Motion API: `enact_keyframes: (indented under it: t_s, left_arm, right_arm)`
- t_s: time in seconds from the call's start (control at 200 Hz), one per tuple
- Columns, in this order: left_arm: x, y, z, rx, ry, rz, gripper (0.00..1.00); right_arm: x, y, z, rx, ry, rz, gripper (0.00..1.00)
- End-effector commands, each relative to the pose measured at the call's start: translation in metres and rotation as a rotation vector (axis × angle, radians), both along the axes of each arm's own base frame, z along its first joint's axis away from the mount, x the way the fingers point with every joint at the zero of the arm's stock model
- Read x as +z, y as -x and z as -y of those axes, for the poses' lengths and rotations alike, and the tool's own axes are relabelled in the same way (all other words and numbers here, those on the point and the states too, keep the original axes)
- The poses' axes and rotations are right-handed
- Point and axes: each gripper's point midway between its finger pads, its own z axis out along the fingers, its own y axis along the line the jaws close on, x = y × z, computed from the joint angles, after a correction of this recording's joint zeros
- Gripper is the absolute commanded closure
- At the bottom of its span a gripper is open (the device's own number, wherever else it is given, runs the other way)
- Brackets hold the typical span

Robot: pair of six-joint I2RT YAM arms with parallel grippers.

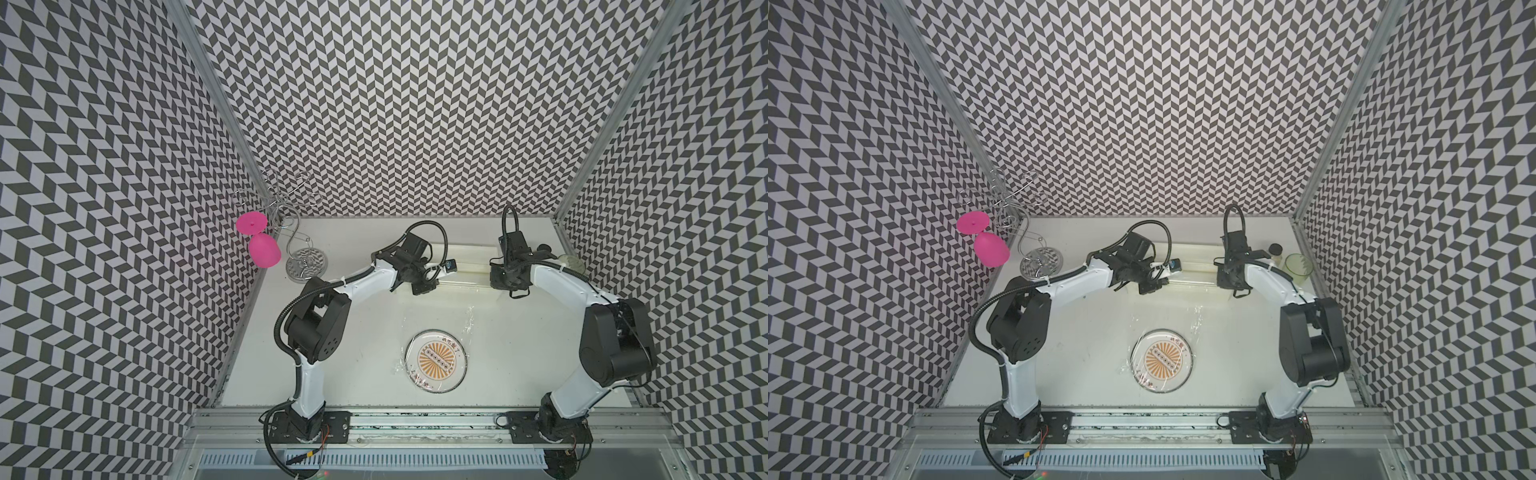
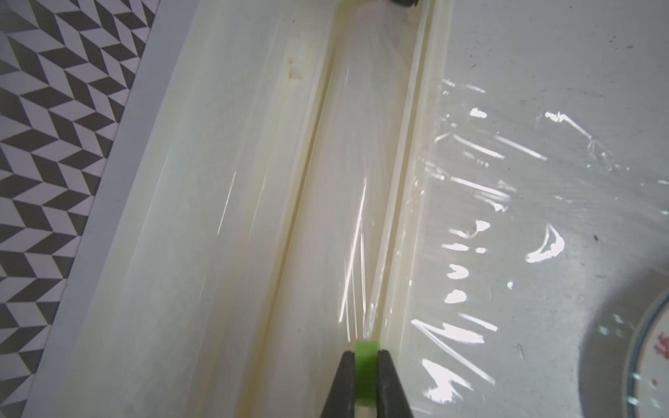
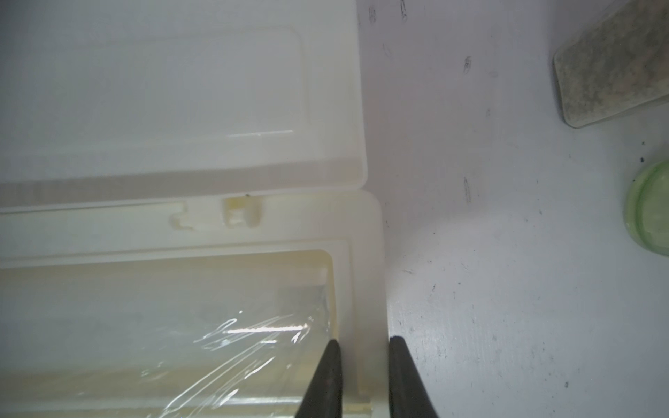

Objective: Wrap the plate with plastic wrap
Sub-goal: Tear off the plastic wrap from the plastic wrap cutting box.

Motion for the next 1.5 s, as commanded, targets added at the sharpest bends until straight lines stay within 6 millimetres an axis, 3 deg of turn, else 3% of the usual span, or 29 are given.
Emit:
enact_keyframes:
  t_s: [0.0, 0.411, 0.641, 1.497]
  left_arm:
    - [0.005, -0.013, -0.035, 0.049, -0.045, 0.046, 1.00]
    - [0.014, -0.038, -0.095, 0.152, -0.048, 0.114, 1.00]
    - [0.017, -0.039, -0.092, 0.141, -0.045, 0.130, 1.00]
    - [0.028, -0.066, -0.155, 0.303, -0.126, 0.182, 0.98]
  right_arm:
    - [-0.006, 0.009, 0.038, -0.077, 0.151, -0.053, 0.87]
    - [-0.008, 0.011, 0.041, -0.068, 0.174, -0.063, 0.88]
    - [-0.008, 0.010, 0.038, -0.059, 0.161, -0.060, 0.89]
    - [-0.009, 0.010, 0.035, -0.046, 0.158, -0.062, 0.90]
